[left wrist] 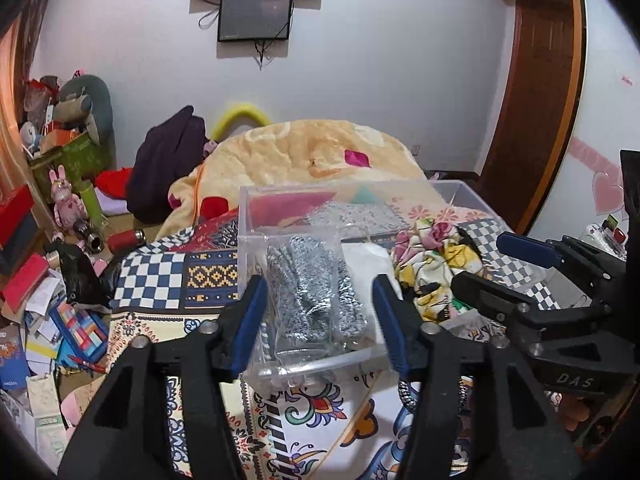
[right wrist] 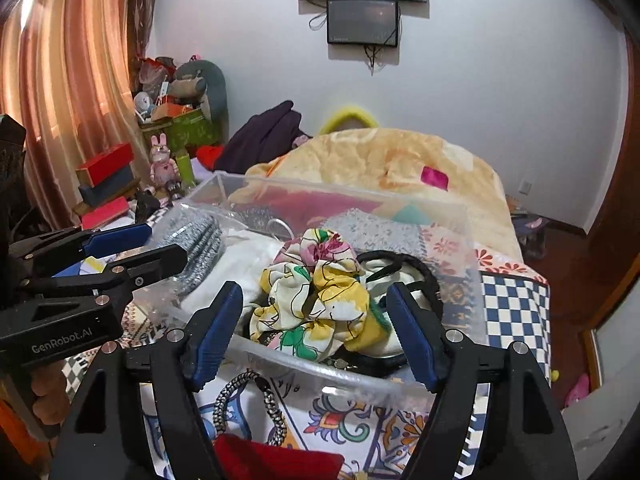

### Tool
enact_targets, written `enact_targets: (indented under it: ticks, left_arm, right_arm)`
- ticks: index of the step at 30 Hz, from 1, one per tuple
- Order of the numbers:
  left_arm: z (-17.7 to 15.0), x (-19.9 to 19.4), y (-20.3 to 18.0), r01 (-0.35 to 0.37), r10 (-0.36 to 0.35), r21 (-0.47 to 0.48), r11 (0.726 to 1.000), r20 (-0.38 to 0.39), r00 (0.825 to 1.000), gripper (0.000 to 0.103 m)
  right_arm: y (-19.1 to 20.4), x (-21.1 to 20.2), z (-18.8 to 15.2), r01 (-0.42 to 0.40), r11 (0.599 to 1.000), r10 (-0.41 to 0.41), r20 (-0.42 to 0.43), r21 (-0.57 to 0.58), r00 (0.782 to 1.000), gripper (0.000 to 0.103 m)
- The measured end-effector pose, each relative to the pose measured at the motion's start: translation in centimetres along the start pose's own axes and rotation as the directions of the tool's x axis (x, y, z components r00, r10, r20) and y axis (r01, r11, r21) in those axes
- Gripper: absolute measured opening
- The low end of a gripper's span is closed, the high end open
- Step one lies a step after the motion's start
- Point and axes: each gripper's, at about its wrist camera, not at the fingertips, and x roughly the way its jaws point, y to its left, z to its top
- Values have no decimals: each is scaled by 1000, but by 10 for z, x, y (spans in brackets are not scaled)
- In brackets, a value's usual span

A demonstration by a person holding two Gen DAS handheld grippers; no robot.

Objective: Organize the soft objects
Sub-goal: 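Drop the mesh bag into the box with left tool while right tool drops the scrunchie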

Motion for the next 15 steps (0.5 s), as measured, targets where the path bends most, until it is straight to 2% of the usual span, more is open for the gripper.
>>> enact_targets:
  ticks: [2,4,6,9,15]
  left_arm:
    - [0,-8,-1,-6,6,1,1000,18,1000,67]
    - [1,-14,-2,-10,10,6,1000,30,1000,68]
    - [-1,-22,-4,-12,12,13,1000,38,999,70]
    - [-5,-33,-5,-10,9,23,1000,49,999,81]
    - [-21,-43,-10,-4,3,53,999,21,1000,87]
  right_arm:
    - [-1,-7,1,-7,1000,6,16,13,1000,72]
    - [-1,-13,0,-10,1000,9,30,18,1000,73]
    - [1,-23,-1,-9,1000,9,52,18,999,79]
    - [5,-35,-6,-7,1000,5,84,20,996,84]
    - [9,-42,-25,-37,999,37,48,9,998,84]
